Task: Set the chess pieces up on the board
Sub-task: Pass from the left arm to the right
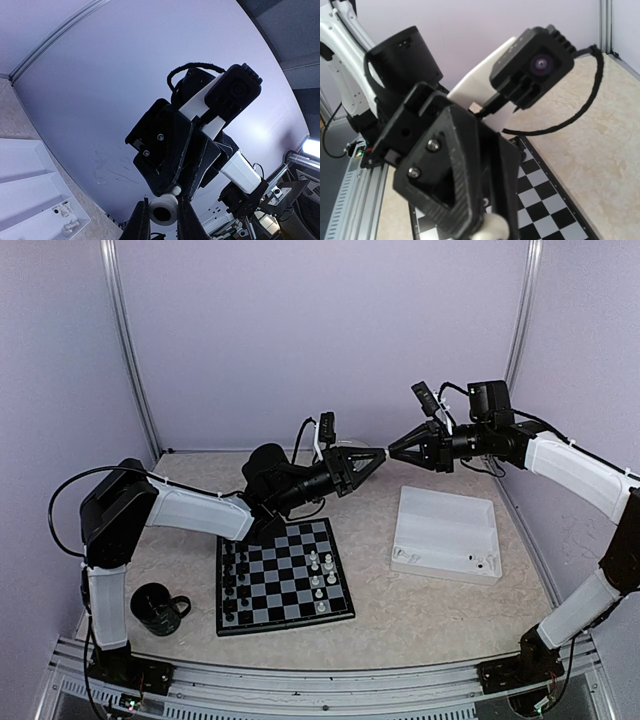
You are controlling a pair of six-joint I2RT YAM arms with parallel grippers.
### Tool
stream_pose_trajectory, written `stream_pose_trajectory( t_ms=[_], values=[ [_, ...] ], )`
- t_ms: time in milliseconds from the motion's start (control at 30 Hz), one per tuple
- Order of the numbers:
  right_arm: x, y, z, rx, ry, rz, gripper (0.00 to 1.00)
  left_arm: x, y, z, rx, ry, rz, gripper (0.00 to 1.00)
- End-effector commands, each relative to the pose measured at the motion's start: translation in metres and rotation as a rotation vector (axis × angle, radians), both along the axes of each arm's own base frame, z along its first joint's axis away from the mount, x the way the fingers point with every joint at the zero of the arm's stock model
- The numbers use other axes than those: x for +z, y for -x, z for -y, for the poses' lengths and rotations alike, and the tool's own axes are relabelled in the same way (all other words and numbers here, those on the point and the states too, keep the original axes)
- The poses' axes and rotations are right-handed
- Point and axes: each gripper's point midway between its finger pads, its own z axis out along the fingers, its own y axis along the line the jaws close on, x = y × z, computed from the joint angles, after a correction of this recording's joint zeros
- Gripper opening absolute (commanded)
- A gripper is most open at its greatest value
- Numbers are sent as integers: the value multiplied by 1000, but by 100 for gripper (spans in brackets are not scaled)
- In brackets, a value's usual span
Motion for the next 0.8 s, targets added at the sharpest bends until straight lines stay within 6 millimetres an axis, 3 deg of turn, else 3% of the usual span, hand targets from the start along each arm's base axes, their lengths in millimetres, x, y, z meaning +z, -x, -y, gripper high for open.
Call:
stream_pose_trajectory(
  t_ms=[0,233,300,433,600,633,767],
  values=[
    [-3,-1,-3,-1,4,-4,13,6,1,-3,-1,26,22,4],
    [-8,-2,-4,-4,11,-6,5,6,1,-2,-4,26,18,6],
    [-6,-3,-4,-9,17,3,4,2,-1,-2,-1,12,12,13],
    [0,-13,-2,-42,71,59,4,-13,-12,-12,61,-65,-4,40],
    [-8,-29,-1,-81,187,97,3,-28,-31,-52,221,-250,25,49],
    [-10,-32,-2,-83,208,104,3,-24,-34,-64,258,-284,35,50],
    [-30,-46,-11,-102,303,103,3,-42,-47,-111,407,-450,21,51]
  ],
)
